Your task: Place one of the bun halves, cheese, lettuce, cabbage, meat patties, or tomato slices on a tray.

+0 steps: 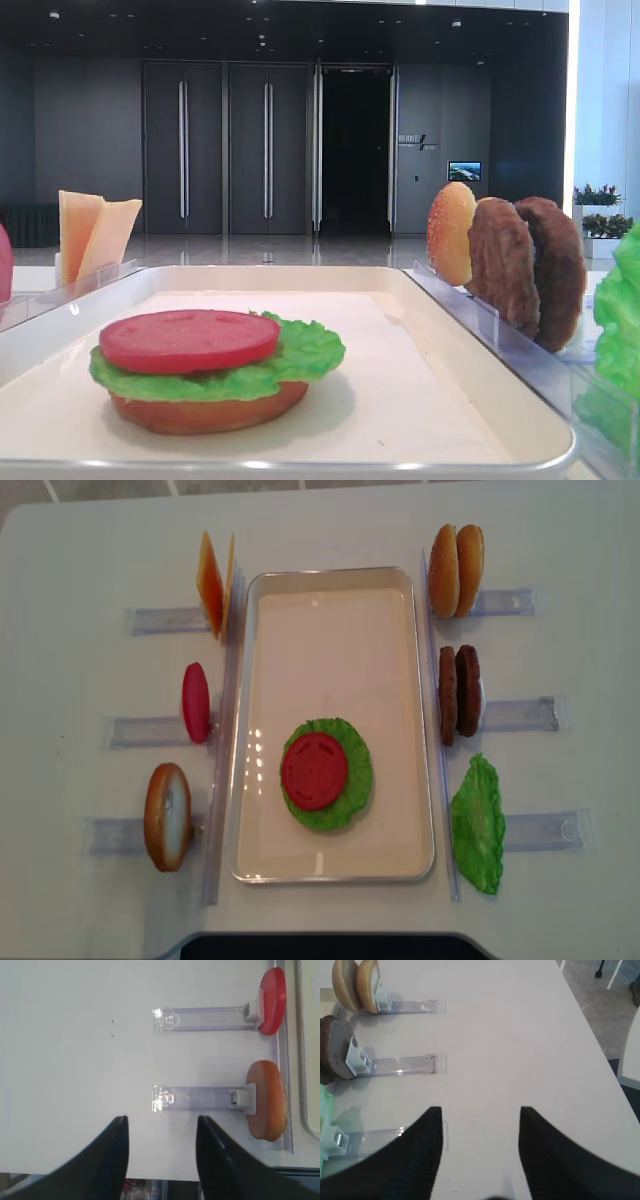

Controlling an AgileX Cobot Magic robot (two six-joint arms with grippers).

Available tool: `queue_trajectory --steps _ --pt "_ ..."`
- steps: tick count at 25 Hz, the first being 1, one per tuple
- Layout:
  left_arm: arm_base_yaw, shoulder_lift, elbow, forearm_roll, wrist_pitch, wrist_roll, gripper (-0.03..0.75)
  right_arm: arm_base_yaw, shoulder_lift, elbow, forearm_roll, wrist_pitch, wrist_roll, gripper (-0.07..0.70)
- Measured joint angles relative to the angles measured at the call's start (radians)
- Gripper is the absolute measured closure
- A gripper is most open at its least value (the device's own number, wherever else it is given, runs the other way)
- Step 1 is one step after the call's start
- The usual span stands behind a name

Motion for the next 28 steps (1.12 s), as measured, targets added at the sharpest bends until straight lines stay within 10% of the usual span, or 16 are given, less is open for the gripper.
queue_trajectory --steps 15,28 --pt "0.0 -0.63 0.33 0.0 -0.01 -0.002 0.387 0.0 0.0 0.0 0.0 0.0 0.0 0.267" --pt "0.0 -0.754 0.414 -0.017 -0.077 -0.002 0.388 0.0 0.0 0.0 0.0 0.0 0.0 0.267"
